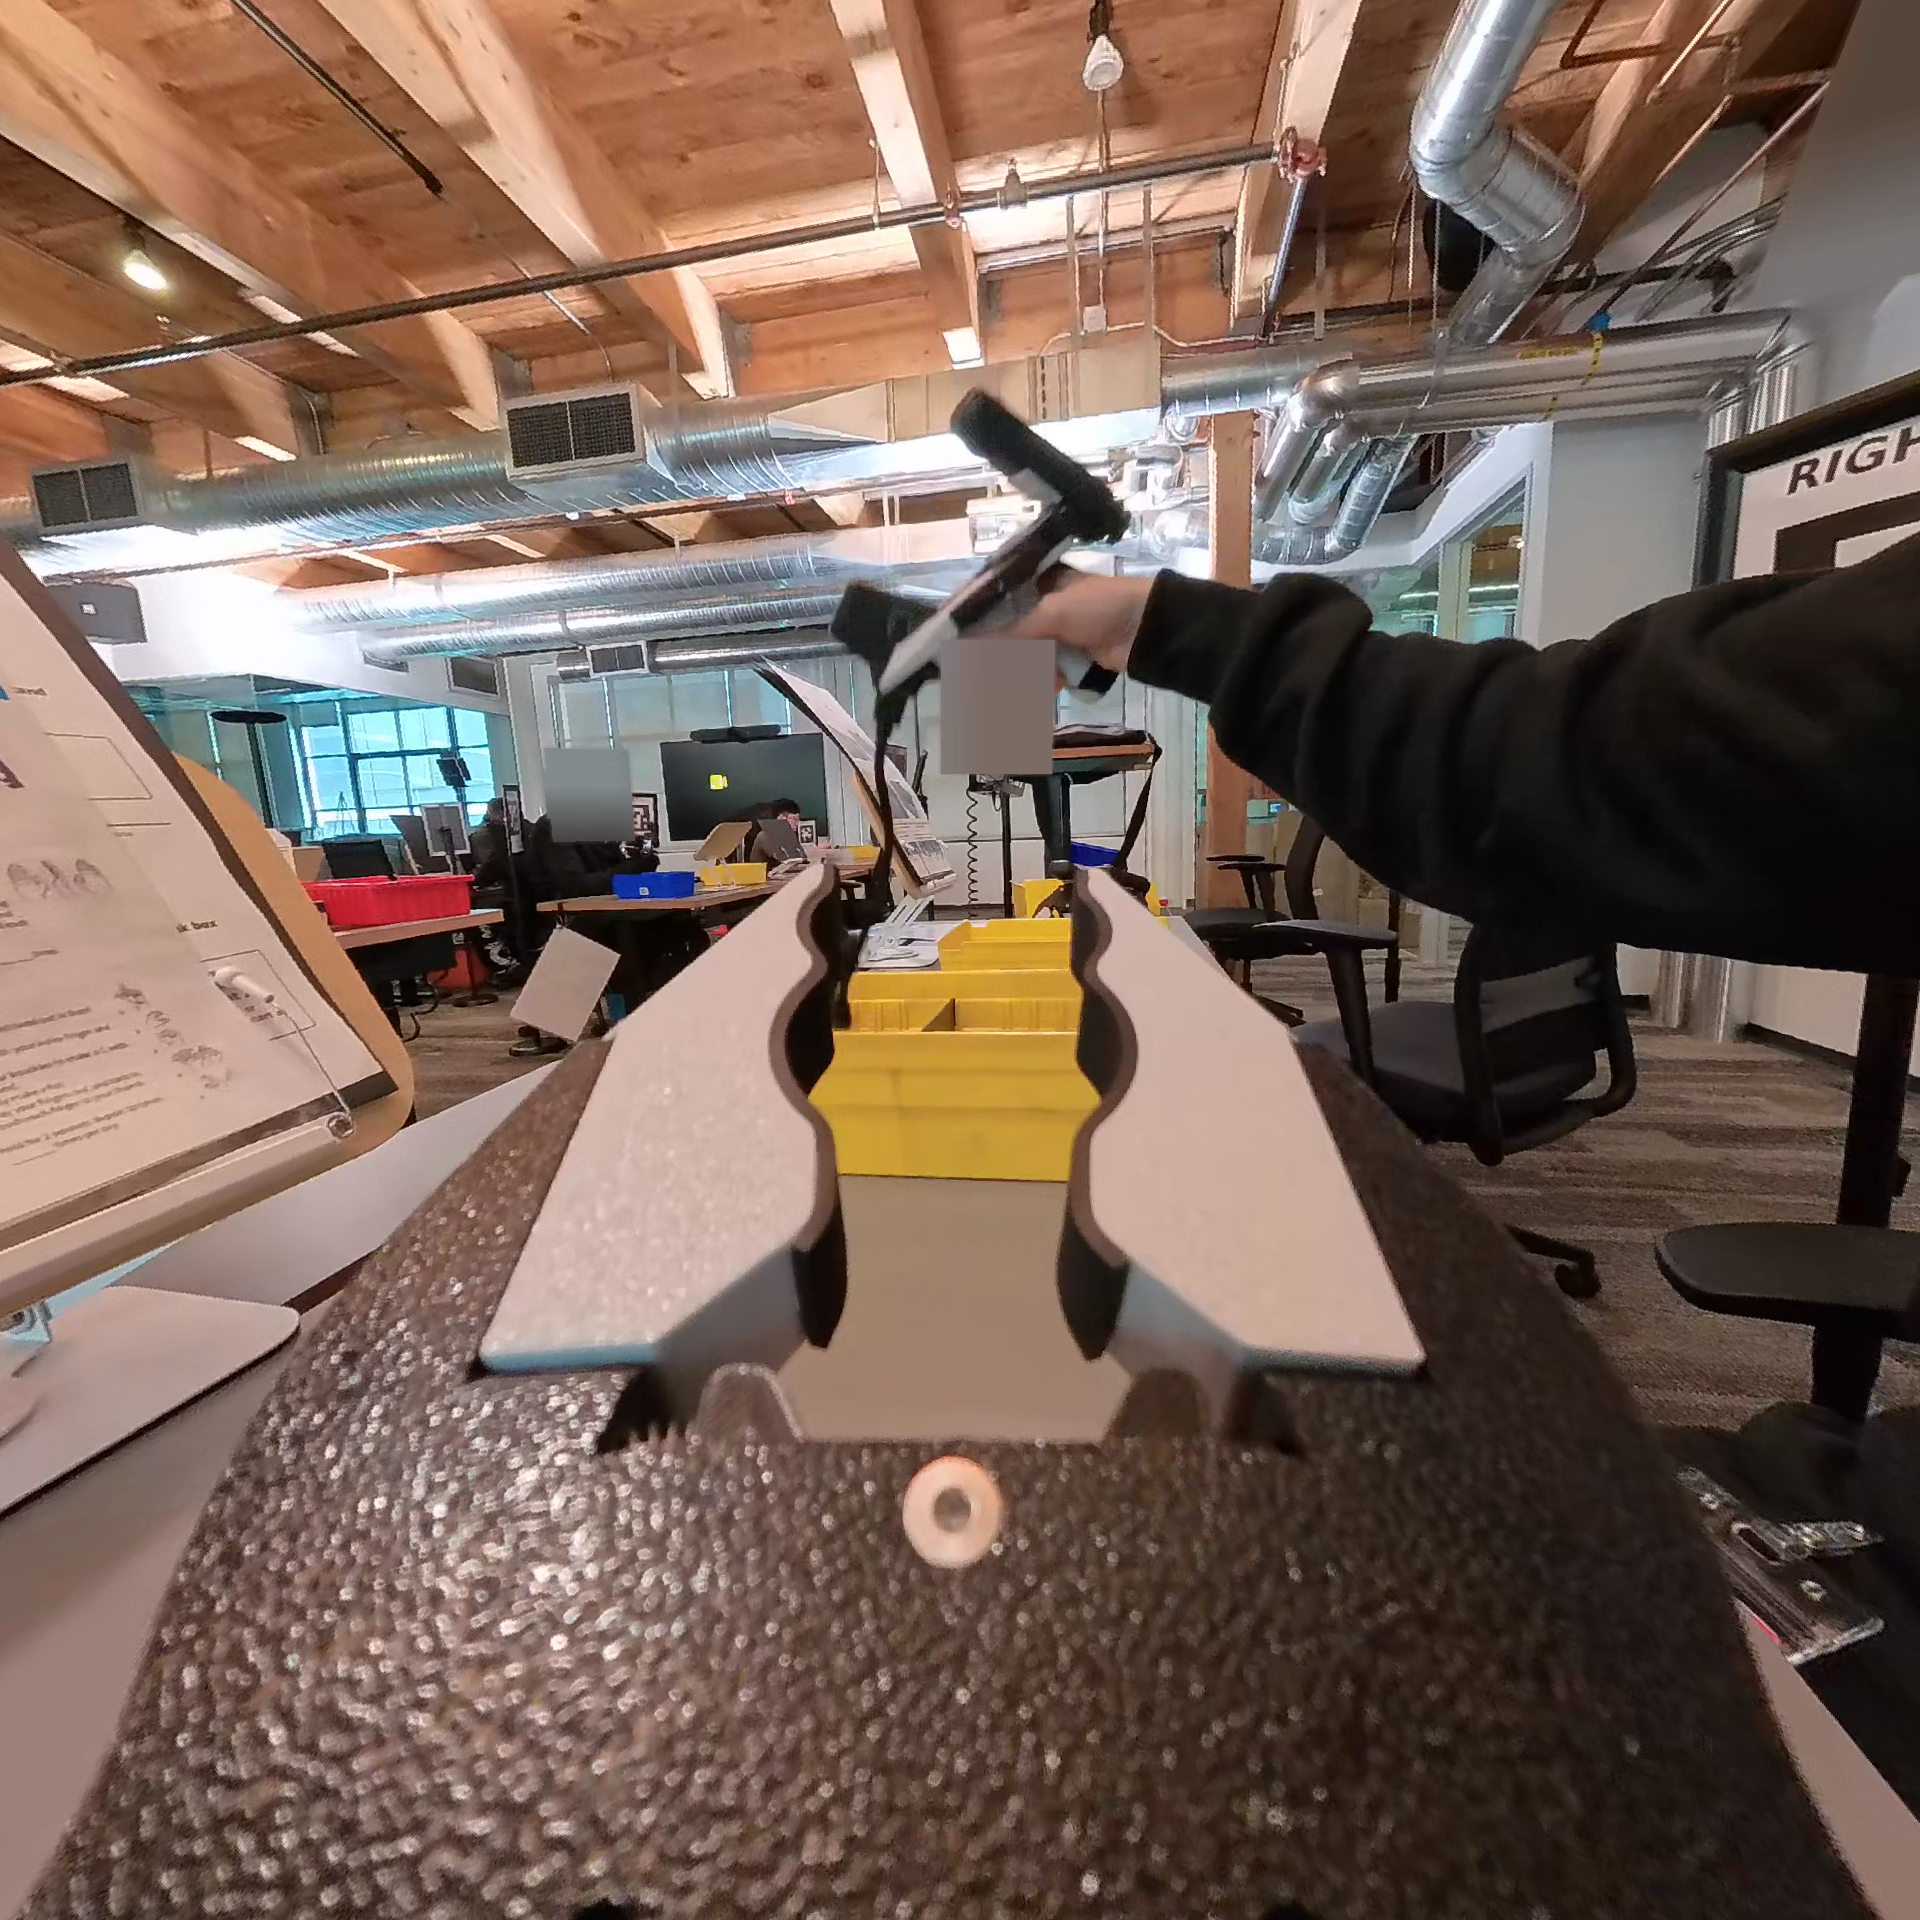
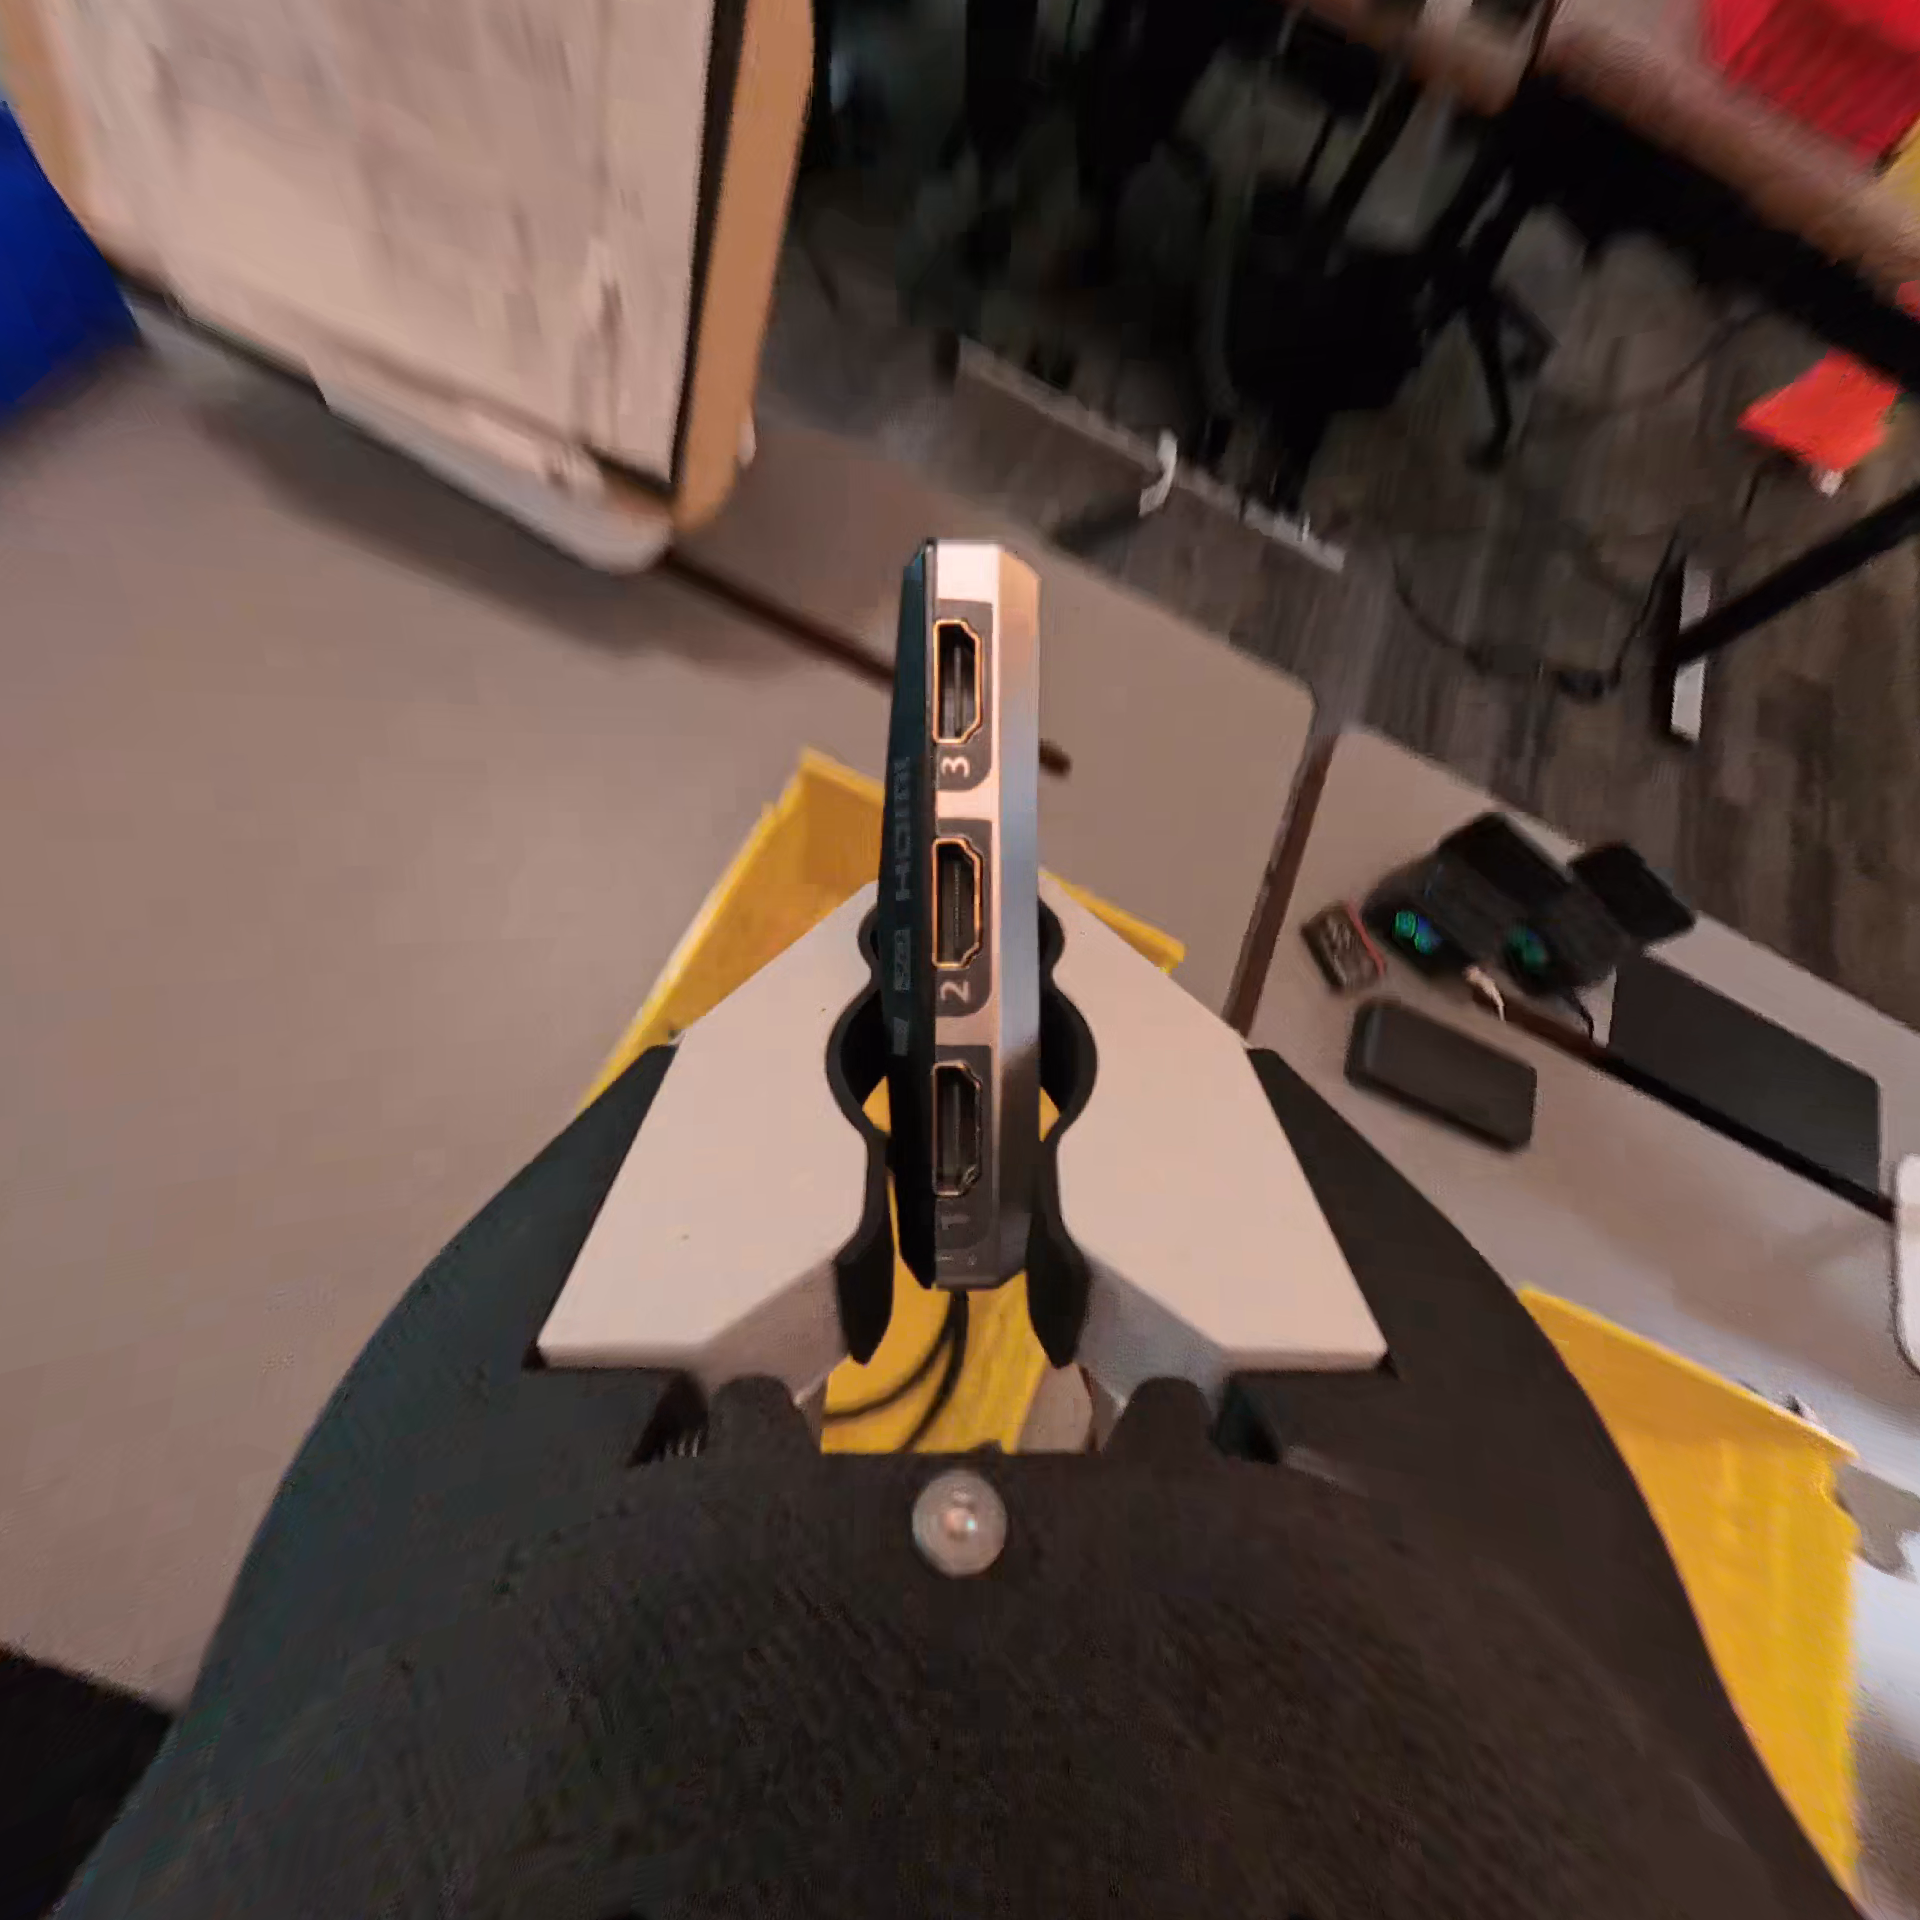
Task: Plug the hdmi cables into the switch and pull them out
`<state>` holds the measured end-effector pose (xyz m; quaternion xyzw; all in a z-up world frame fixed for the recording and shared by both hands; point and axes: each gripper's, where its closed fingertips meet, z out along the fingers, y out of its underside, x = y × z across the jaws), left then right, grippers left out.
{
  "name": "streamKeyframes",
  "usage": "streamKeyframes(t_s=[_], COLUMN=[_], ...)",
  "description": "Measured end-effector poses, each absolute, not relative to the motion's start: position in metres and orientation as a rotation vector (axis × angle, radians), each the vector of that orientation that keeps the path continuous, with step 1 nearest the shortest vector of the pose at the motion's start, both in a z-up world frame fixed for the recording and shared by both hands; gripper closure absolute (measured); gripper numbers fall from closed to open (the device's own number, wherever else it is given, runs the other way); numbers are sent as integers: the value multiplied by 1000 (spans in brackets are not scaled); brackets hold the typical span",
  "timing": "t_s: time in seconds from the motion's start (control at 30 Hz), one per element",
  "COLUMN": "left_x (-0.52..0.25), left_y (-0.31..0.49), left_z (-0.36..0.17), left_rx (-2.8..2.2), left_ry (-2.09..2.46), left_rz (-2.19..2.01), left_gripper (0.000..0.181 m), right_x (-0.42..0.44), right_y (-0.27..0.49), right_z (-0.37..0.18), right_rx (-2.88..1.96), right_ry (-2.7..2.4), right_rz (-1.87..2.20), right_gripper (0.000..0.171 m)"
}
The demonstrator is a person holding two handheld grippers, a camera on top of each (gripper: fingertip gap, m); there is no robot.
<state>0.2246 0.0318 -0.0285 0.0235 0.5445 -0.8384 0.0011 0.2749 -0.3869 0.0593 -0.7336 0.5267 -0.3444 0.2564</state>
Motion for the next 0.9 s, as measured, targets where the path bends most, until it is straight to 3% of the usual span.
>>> streamKeyframes(t_s=[0.3, 0.57, 0.6, 0.77, 0.9], left_x=[221, 219, 218, 218, 218], left_y=[27, 25, 25, 24, 24], left_z=[-32, -37, -37, -39, -38], left_rx=[94, 99, 101, 97, 89], left_ry=[1752, 1801, 1804, 1832, 1830], left_rz=[-2626, -2629, -2628, -2622, -2632], left_gripper=[140, 141, 141, 140, 140], right_x=[282, 312, 318, 318, 312], right_y=[-402, -388, -384, -375, -369], right_z=[-94, -165, -170, -184, -162], right_rx=[-2819, -2876, -2867, -2918, -2863], right_ry=[1358, 1453, 1450, 1461, 1445], right_rz=[-733, -461, -461, -416, -457], right_gripper=[151, 151, 147, 80, 71])
